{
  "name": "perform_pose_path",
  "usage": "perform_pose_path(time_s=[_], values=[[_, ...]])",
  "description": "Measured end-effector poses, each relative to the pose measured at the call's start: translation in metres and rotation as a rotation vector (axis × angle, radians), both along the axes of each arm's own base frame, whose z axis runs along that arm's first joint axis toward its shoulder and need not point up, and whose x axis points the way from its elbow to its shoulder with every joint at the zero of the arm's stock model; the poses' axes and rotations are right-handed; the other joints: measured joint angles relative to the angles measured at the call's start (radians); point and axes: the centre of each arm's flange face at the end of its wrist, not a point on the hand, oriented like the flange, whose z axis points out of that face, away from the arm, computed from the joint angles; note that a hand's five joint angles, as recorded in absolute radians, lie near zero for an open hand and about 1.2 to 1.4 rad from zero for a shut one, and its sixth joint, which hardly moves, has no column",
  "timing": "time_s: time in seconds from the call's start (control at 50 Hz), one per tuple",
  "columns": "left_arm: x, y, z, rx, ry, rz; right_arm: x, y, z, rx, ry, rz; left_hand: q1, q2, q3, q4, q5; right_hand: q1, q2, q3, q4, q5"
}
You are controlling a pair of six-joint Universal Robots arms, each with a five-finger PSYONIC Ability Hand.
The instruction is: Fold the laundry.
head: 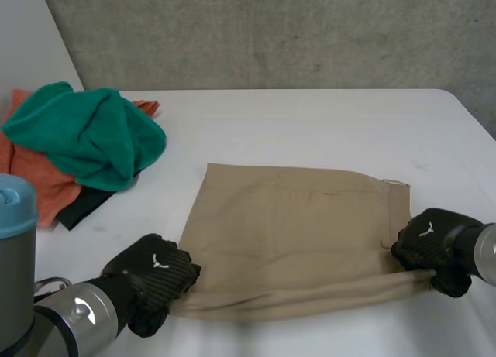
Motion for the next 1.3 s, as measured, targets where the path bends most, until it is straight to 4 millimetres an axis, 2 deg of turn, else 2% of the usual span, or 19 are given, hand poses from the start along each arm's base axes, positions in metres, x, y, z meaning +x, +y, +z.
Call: perform_pose_path(time_s=[0.1, 0.24, 0.34, 0.42, 0.52, 0.58, 0.62, 0.64, 0.66, 0.7, 0.74, 0.84, 0.92, 0.98, 1.06, 1.14, 1.22, 1.26, 1.3], values=[[-0.019, -0.032, 0.010, -0.165, 0.090, -0.008, 0.003, -0.011, -0.002, -0.036, -0.029, -0.019, 0.000, 0.000, 0.000, 0.001, 0.014, 0.002, 0.000, 0.000, 0.000, 0.010], [-0.063, -0.111, 0.014, -0.466, 0.255, 0.035, 0.014, -0.071, -0.007, -0.195, -0.169, -0.157, 0.000, 0.000, 0.000, 0.002, 0.014, 0.016, 0.000, 0.000, 0.000, 0.016], [-0.086, -0.158, -0.002, -0.554, 0.291, 0.085, 0.025, -0.107, -0.015, -0.296, -0.227, -0.200, 0.000, 0.000, 0.000, 0.002, 0.014, 0.016, 0.000, 0.000, 0.000, 0.019], [-0.103, -0.190, -0.027, -0.573, 0.286, 0.121, 0.040, -0.133, -0.032, -0.374, -0.240, -0.196, 0.000, 0.000, 0.000, 0.002, 0.014, 0.016, 0.000, 0.000, 0.000, 0.019], [-0.116, -0.215, -0.053, -0.579, 0.270, 0.135, 0.054, -0.156, -0.052, -0.461, -0.253, -0.184, 0.000, 0.000, 0.000, 0.002, 0.014, 0.014, -0.015, -0.014, -0.015, 0.009], [-0.123, -0.226, -0.069, -0.589, 0.254, 0.134, 0.061, -0.173, -0.065, -0.533, -0.269, -0.176, 0.000, 0.000, 0.000, 0.002, 0.014, 0.012, -0.105, -0.118, -0.124, -0.095], [-0.126, -0.229, -0.073, -0.602, 0.246, 0.131, 0.064, -0.182, -0.069, -0.586, -0.281, -0.177, -0.168, -0.168, -0.167, -0.146, -0.131, -0.238, -0.370, -0.379, -0.365, -0.342], [-0.128, -0.230, -0.074, -0.611, 0.242, 0.129, 0.065, -0.185, -0.070, -0.604, -0.284, -0.179, -0.438, -0.404, -0.377, -0.381, -0.363, -0.360, -0.492, -0.496, -0.502, -0.484], [-0.129, -0.230, -0.074, -0.615, 0.241, 0.129, 0.066, -0.188, -0.071, -0.627, -0.288, -0.183, -0.513, -0.468, -0.463, -0.446, -0.427, -0.485, -0.615, -0.617, -0.603, -0.591], [-0.136, -0.229, -0.073, -0.647, 0.241, 0.120, 0.067, -0.199, -0.067, -0.711, -0.302, -0.211, -0.921, -0.880, -0.873, -0.891, -0.850, -0.815, -0.922, -0.921, -0.929, -0.911], [-0.142, -0.225, -0.067, -0.669, 0.251, 0.113, 0.066, -0.202, -0.059, -0.753, -0.309, -0.233, -0.945, -0.973, -0.970, -0.988, -0.933, -0.843, -0.956, -0.970, -0.975, -0.950], [-0.148, -0.206, -0.028, -0.723, 0.309, 0.099, 0.056, -0.189, -0.026, -0.772, -0.325, -0.292, -0.945, -0.983, -0.978, -0.997, -0.935, -0.843, -0.956, -0.976, -0.984, -0.950], [-0.141, -0.186, 0.004, -0.732, 0.361, 0.099, 0.044, -0.158, -0.008, -0.636, -0.355, -0.331, -0.945, -0.983, -0.978, -0.997, -0.935, -0.843, -0.956, -0.976, -0.984, -0.950], [-0.134, -0.175, 0.015, -0.717, 0.386, 0.104, 0.036, -0.138, -0.007, -0.515, -0.378, -0.362, -0.945, -0.983, -0.978, -0.997, -0.935, -0.839, -0.953, -0.972, -0.975, -0.940], [-0.124, -0.161, 0.016, -0.668, 0.404, 0.113, 0.021, -0.114, -0.020, -0.309, -0.402, -0.427, -0.945, -0.983, -0.978, -0.997, -0.935, -0.804, -0.895, -0.908, -0.916, -0.882], [-0.115, -0.150, 0.004, -0.604, 0.403, 0.120, 0.010, -0.097, -0.040, -0.153, -0.435, -0.461, -0.945, -0.983, -0.978, -0.997, -0.935, -0.796, -0.892, -0.900, -0.905, -0.868], [-0.112, -0.145, -0.009, -0.562, 0.389, 0.123, 0.008, -0.096, -0.054, -0.136, -0.476, -0.445, -0.945, -0.983, -0.978, -0.997, -0.935, -0.785, -0.882, -0.888, -0.894, -0.855], [-0.111, -0.144, -0.013, -0.549, 0.383, 0.124, 0.008, -0.100, -0.062, -0.160, -0.494, -0.431, -0.945, -0.983, -0.978, -0.997, -0.935, -0.715, -0.821, -0.829, -0.836, -0.800], [-0.110, -0.143, -0.017, -0.542, 0.378, 0.125, 0.009, -0.106, -0.072, -0.190, -0.505, -0.422, -0.945, -0.983, -0.978, -0.997, -0.935, -0.514, -0.639, -0.647, -0.654, -0.621]])
